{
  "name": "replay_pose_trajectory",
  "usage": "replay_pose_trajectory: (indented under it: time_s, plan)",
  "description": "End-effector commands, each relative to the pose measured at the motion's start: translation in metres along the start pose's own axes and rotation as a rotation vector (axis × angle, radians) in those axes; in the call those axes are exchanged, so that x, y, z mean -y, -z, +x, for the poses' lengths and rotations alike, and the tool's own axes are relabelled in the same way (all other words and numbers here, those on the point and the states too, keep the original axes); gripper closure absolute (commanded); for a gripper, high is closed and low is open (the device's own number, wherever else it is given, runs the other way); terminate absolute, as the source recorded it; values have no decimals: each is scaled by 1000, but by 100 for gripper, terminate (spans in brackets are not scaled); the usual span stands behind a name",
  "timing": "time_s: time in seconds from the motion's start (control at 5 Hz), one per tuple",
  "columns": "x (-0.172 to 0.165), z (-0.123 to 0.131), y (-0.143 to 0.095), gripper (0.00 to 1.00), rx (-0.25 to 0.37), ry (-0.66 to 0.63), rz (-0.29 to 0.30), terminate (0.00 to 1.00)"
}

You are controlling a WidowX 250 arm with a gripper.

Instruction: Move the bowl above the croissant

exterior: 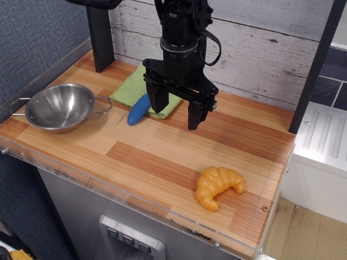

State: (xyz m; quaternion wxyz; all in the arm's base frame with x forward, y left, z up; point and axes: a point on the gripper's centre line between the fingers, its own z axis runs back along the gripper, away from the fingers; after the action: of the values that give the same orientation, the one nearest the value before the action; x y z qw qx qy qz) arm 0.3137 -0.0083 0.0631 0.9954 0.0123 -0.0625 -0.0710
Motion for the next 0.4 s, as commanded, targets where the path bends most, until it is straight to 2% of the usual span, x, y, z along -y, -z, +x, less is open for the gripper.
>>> replay_pose_trajectory:
  time_s: [0.0, 0.2]
  plan:
    - [0, 0, 0, 0, 0, 0, 0, 0]
    - [-30, -21, -6, 0, 28, -25, -8, 0]
